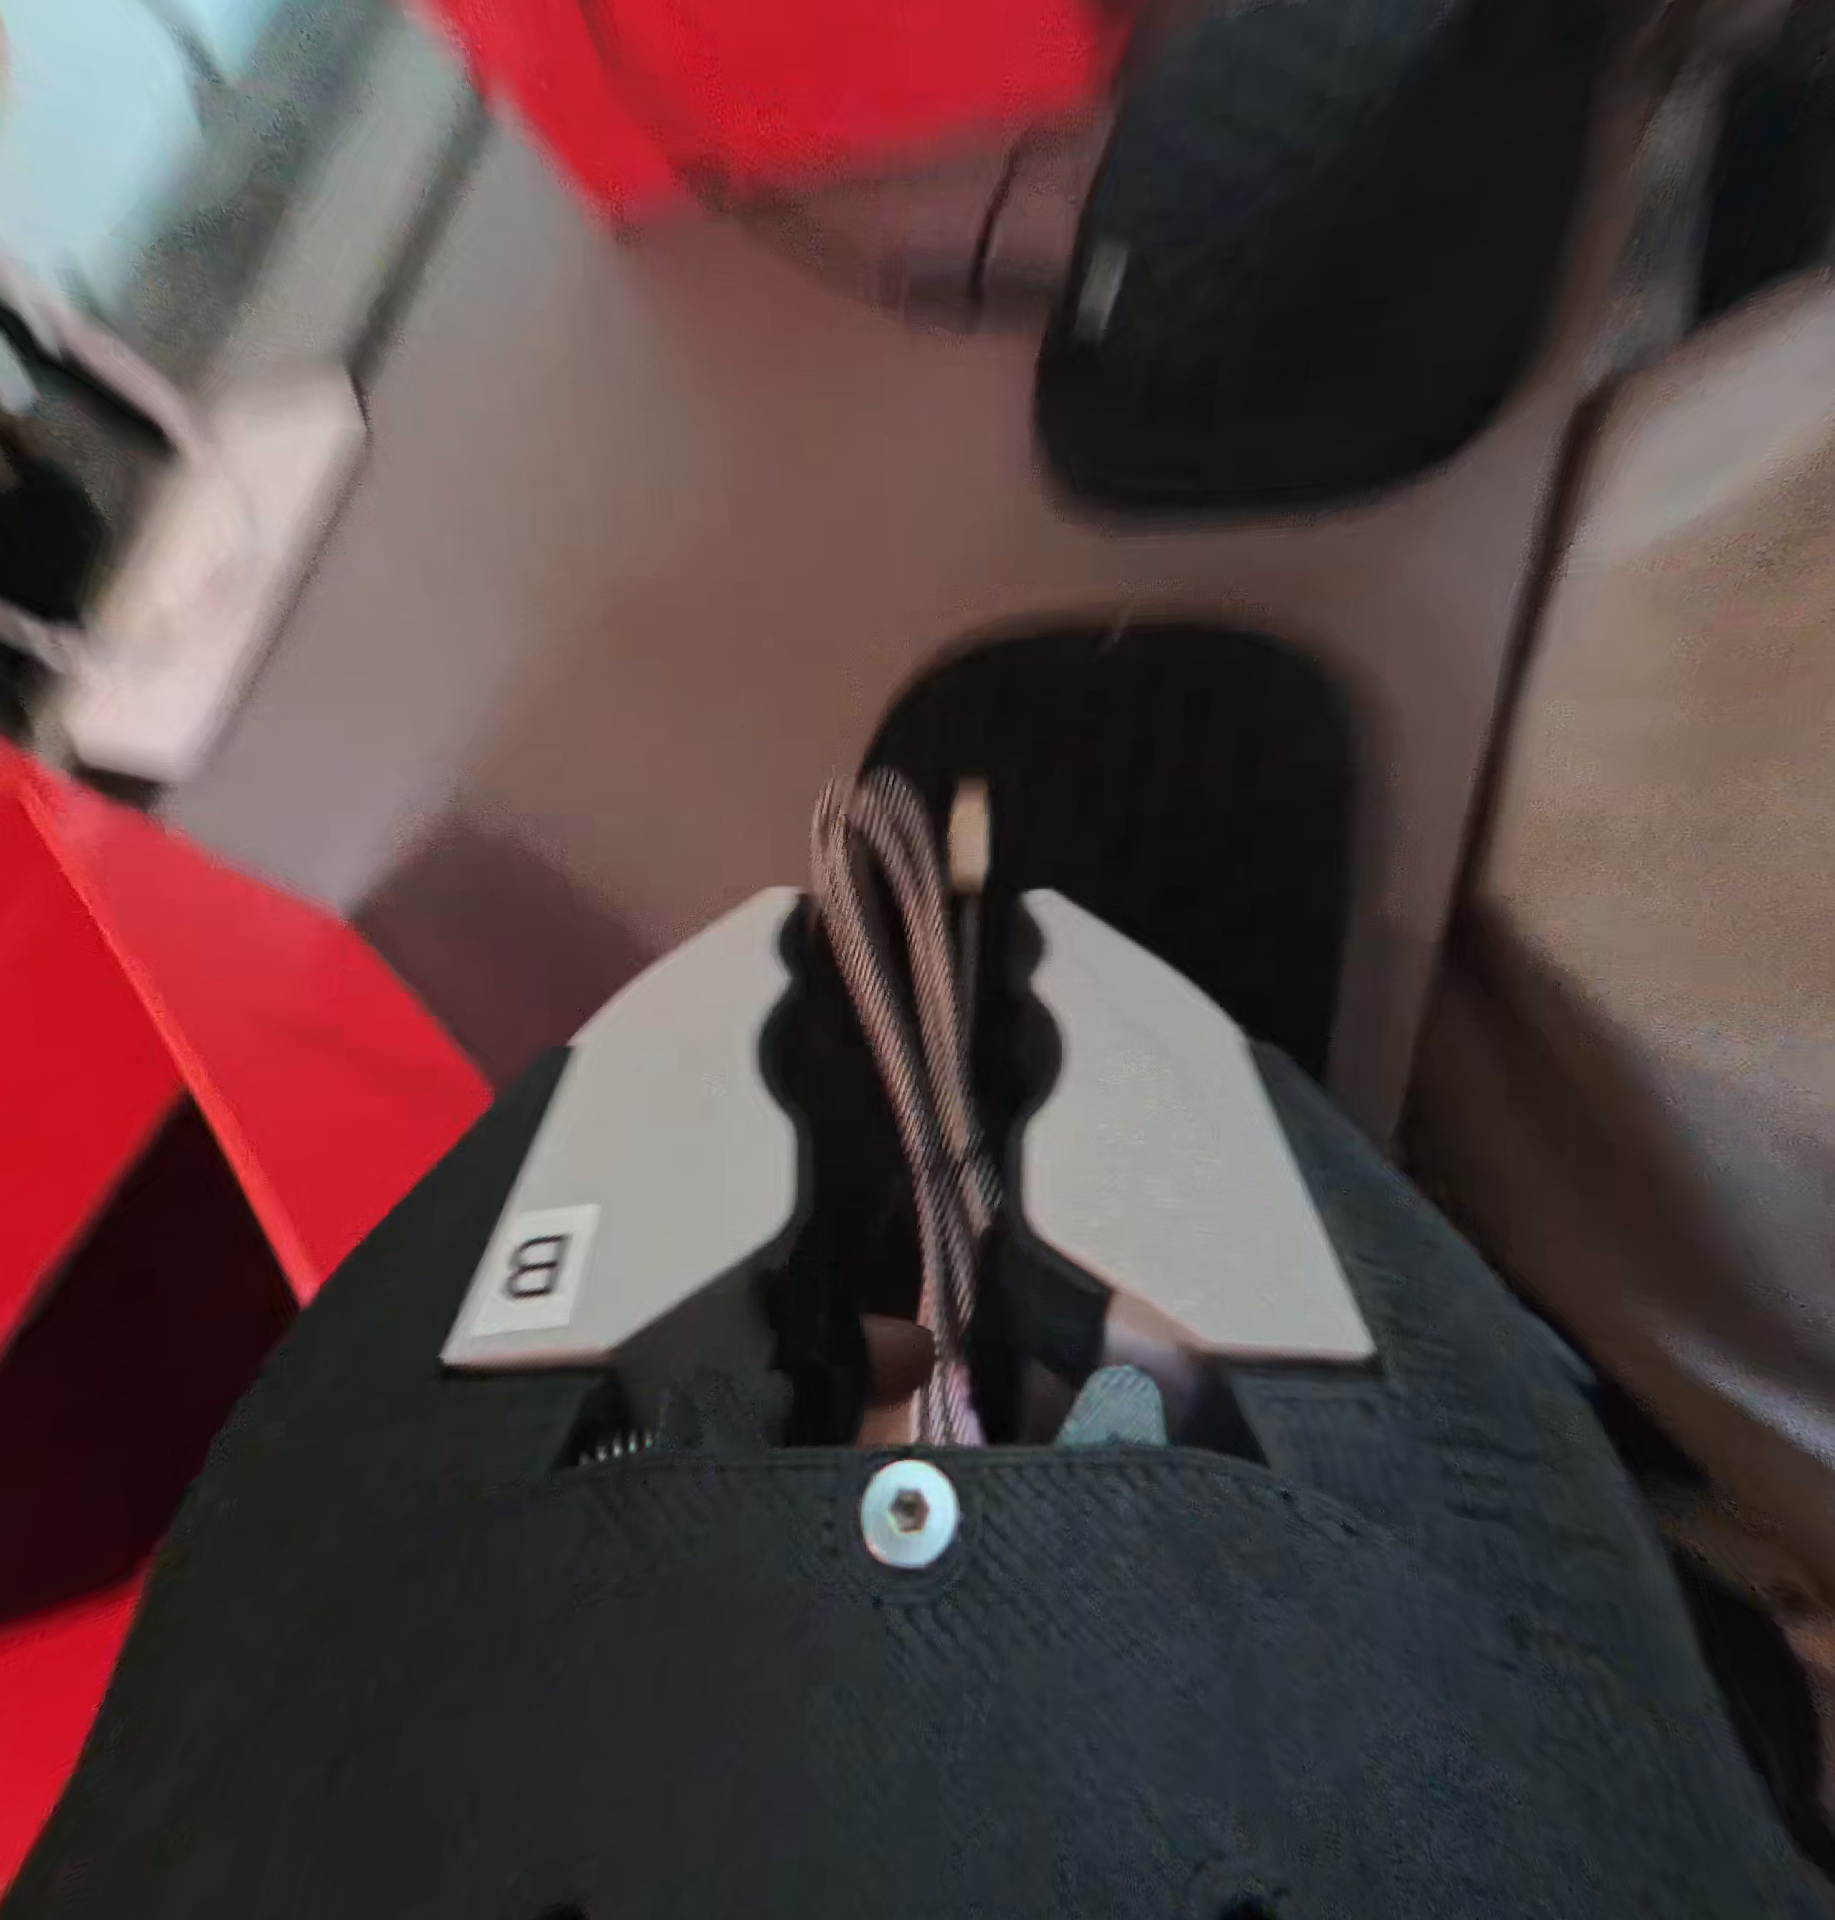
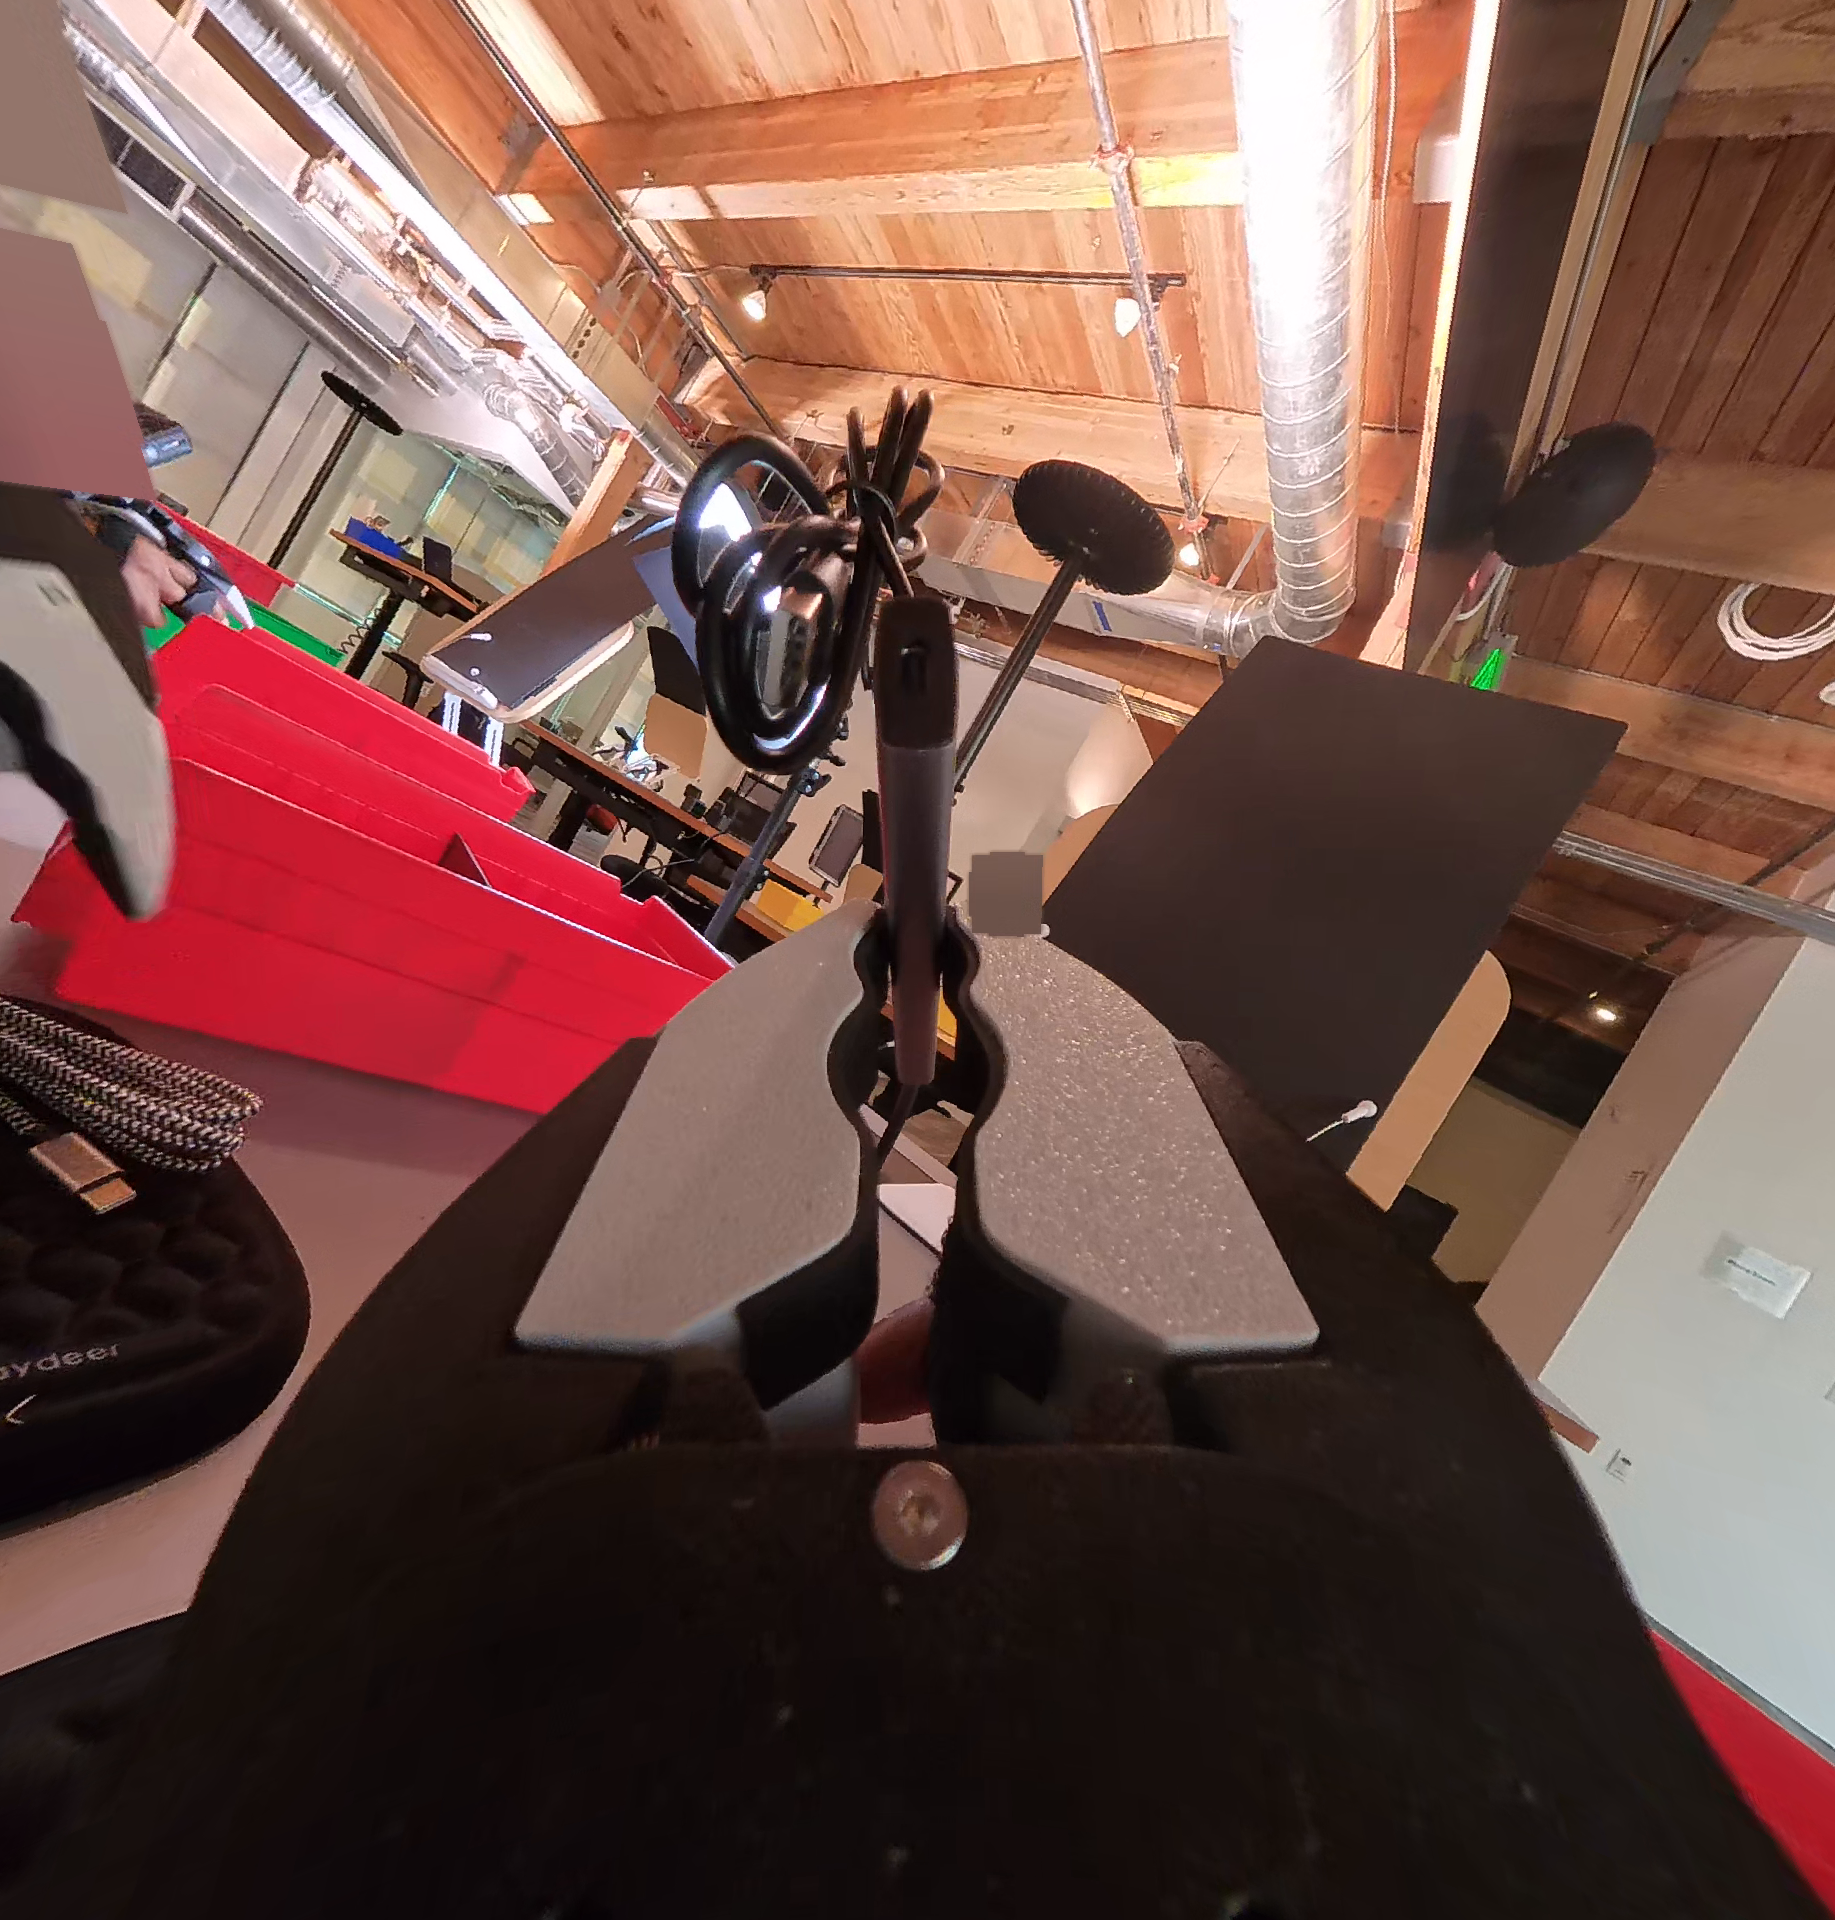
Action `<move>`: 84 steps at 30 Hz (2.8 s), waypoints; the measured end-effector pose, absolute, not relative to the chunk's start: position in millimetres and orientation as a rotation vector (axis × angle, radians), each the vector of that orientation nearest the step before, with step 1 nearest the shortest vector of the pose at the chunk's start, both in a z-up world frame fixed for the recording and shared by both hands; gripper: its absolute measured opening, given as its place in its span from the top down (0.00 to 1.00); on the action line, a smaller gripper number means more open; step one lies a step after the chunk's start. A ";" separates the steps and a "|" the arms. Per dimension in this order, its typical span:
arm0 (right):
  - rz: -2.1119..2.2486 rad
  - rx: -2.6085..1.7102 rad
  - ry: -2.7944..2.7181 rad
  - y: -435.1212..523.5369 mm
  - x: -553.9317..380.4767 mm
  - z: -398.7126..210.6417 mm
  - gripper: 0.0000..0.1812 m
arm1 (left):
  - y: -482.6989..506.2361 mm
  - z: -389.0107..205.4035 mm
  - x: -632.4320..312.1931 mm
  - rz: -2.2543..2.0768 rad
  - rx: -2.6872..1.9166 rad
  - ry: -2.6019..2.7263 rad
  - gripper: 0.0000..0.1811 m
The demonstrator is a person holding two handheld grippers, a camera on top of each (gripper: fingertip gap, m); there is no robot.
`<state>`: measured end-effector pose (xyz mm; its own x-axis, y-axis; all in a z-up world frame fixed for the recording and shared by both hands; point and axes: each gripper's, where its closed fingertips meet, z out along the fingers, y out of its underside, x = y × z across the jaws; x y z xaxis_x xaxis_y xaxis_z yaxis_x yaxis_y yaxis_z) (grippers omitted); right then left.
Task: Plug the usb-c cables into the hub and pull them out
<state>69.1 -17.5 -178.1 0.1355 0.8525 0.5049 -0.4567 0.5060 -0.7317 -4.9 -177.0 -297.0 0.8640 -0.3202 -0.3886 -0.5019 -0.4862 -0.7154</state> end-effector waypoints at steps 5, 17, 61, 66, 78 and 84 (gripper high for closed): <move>0.999 -0.448 -1.061 -20.1 68.6 -178.2 0.96 | -167.7 -312.4 20.1 0.271 -2.141 0.773 0.95; 1.000 -0.454 -1.069 -19.2 69.0 -179.8 0.95 | -150.7 -342.5 -7.7 0.208 -2.232 0.661 0.92; 0.443 0.254 -1.619 -102.2 67.7 -237.7 0.96 | -156.6 -265.9 12.4 -0.158 -2.210 0.804 0.95; 0.301 0.283 -1.657 -94.4 60.0 -249.5 0.96 | -136.5 -268.9 36.7 -0.340 -2.255 0.720 0.95; 0.162 0.362 -1.725 -98.2 49.3 -266.5 0.96 | -121.2 -293.3 50.0 -0.516 -2.396 0.626 0.96; 0.134 0.420 -1.744 -99.9 46.2 -271.1 0.96 | -115.5 -294.6 44.1 -0.545 -2.452 0.638 0.96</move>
<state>46.2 -99.9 -271.1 -0.1592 -0.2050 0.9657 -0.3496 0.9265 0.1390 44.1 -115.5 -294.6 0.8057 -0.5415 0.2400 -0.3216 -0.7402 -0.5905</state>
